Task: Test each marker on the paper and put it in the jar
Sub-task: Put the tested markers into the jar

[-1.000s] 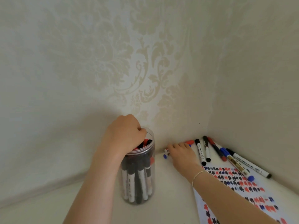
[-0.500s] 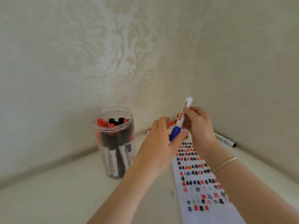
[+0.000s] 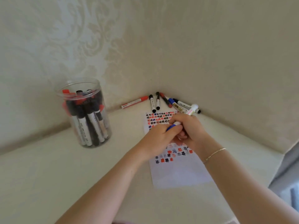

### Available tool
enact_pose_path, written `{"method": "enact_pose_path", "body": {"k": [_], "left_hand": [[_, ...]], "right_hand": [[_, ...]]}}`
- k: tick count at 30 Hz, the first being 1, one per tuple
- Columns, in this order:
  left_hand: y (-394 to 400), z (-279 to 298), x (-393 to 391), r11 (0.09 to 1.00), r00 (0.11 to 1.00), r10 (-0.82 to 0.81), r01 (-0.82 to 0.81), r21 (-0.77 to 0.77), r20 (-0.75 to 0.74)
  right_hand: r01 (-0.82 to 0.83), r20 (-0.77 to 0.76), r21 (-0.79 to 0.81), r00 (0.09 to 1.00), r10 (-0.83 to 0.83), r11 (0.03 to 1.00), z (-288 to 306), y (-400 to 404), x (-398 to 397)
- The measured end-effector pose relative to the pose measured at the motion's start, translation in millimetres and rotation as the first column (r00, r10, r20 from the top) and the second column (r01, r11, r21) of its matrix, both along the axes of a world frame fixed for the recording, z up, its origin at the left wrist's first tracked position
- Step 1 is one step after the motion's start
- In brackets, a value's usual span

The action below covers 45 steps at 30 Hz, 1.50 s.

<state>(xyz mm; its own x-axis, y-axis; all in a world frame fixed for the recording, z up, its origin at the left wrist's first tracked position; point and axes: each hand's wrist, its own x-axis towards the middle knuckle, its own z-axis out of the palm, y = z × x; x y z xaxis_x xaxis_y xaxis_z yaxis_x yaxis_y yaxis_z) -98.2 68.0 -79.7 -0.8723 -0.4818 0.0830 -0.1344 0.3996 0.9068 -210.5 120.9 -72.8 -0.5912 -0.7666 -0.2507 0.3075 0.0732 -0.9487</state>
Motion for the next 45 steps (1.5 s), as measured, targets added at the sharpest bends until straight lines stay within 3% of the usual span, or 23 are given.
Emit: {"method": "enact_pose_path", "body": {"k": [3,9,13,16,18,23,30,35,40,45], "left_hand": [[5,-3,-4,0.988,0.995,0.038,-0.023,0.155,-0.09],[-5,-1,-3,0.986,0.993,0.031,-0.012,0.169,-0.11],[-4,-2,5,0.97,0.998,0.067,-0.07,-0.234,-0.022],[12,-3,25,0.912,1.0,-0.001,0.007,-0.41,0.016],[3,-6,27,0.904,0.998,0.068,-0.06,-0.422,0.004],[-23,-4,14,0.882,0.975,0.207,-0.152,-0.446,0.076],[-38,-25,-8,0.88,0.954,0.235,-0.128,-0.457,0.185],[-41,-38,-12,0.842,0.938,0.257,-0.099,-0.531,0.233],[-45,-47,-10,0.774,0.934,0.274,-0.073,-0.629,0.229],[-46,-51,-11,0.783,0.943,0.269,-0.095,-0.614,0.197]], "right_hand": [[0.091,0.039,-0.021,0.995,-0.091,0.996,2,1,2],[0.227,0.094,-0.013,0.97,-0.225,0.974,6,-15,12],[0.368,0.132,0.104,0.916,-0.379,0.924,12,-20,-11],[0.524,-0.002,0.141,0.849,-0.529,0.84,20,-9,-57],[0.509,-0.095,0.153,0.861,-0.5,0.847,20,-9,-65],[0.441,0.036,0.123,0.893,-0.448,0.889,4,-16,-46],[0.301,0.035,0.117,0.951,-0.307,0.946,-20,-7,-31],[0.21,-0.204,0.152,0.963,-0.177,0.966,-23,24,-1],[0.23,-0.42,0.141,0.895,-0.153,0.963,-31,48,22],[0.278,-0.465,0.102,0.862,-0.201,0.955,-34,50,31]]}}
